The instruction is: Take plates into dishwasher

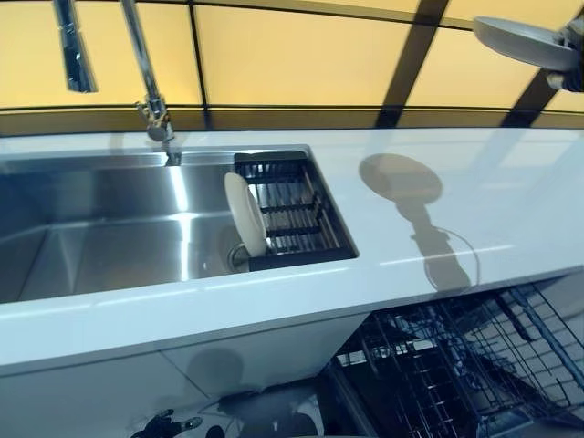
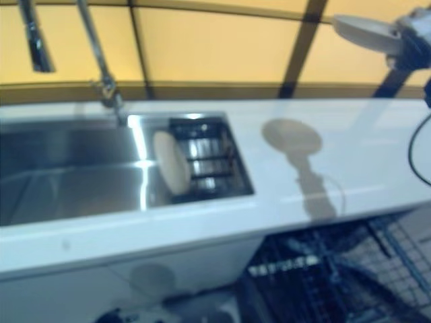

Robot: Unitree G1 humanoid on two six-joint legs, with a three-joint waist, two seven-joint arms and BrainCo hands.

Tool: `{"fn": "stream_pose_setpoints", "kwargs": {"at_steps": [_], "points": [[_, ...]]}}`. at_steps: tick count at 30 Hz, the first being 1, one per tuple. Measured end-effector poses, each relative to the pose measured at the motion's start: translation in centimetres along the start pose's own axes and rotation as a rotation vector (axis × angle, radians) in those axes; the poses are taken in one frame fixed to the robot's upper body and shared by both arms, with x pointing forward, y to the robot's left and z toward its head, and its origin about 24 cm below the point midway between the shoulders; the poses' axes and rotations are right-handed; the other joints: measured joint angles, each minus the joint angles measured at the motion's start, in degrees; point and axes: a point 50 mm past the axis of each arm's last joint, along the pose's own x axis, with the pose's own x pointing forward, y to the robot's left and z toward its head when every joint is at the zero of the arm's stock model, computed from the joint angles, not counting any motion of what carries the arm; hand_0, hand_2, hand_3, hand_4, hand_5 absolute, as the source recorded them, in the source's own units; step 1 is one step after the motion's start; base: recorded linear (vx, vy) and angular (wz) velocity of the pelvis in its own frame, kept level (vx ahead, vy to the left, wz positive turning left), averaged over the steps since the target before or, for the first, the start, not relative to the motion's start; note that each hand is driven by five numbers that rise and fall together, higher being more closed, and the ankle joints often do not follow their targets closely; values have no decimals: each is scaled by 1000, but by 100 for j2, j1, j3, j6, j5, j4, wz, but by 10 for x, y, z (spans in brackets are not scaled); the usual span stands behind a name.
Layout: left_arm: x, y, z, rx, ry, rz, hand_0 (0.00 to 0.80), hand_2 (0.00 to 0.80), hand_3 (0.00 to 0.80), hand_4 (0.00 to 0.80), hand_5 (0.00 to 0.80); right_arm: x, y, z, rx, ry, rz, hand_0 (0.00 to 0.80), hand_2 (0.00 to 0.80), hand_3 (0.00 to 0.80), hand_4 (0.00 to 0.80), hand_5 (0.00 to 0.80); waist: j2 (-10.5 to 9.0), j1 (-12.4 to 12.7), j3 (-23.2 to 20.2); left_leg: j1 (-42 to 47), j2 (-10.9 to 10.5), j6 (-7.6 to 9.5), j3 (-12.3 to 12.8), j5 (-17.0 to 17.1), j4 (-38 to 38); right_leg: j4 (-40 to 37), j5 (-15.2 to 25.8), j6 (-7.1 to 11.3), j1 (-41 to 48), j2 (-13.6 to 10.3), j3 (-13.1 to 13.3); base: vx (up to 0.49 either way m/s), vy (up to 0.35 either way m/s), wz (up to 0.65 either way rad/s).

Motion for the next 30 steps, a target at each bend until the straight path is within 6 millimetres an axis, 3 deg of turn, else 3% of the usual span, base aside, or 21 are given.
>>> {"fn": "stream_pose_setpoints", "kwargs": {"at_steps": [3,6,9,15,22,30], "points": [[0,-3,-2,-4,6,-6,0,0,0,0,0,-19,20,-23,124,91,74,800,800,800,800,800,47,-159,-31,91,66,-39,144,-30,-1,0,4,-15,-9,72,139,-5,-14,-22],[0,-10,-2,-7,7,-21,0,0,0,0,0,-32,32,-38,234,163,106,800,800,800,800,800,109,-372,-42,145,85,-54,253,-57,0,0,15,-16,-45,99,244,0,-18,-22],[0,-12,-1,21,6,-27,0,0,0,0,0,-48,43,-53,317,226,137,800,800,800,800,800,157,-431,-59,197,114,-75,385,-98,-1,-1,30,-3,-80,138,363,-6,-30,-22],[0,-12,-1,19,9,-25,0,0,0,0,0,-92,64,-83,467,362,189,800,800,800,800,800,173,-700,2,267,116,-86,553,-153,-1,0,31,3,-114,157,537,-26,-26,-14],[1,-8,-3,-2,22,-13,0,0,0,0,0,-125,99,-83,579,409,317,800,800,800,800,800,142,-987,122,281,105,-85,703,-188,0,0,42,15,-200,166,674,-28,-29,-11],[2,-8,1,-4,10,-18,0,0,0,0,0,-150,136,-70,699,411,497,800,800,800,800,800,200,-1009,289,292,101,-85,731,-197,0,0,43,17,-206,164,705,-30,-13,-1]]}}
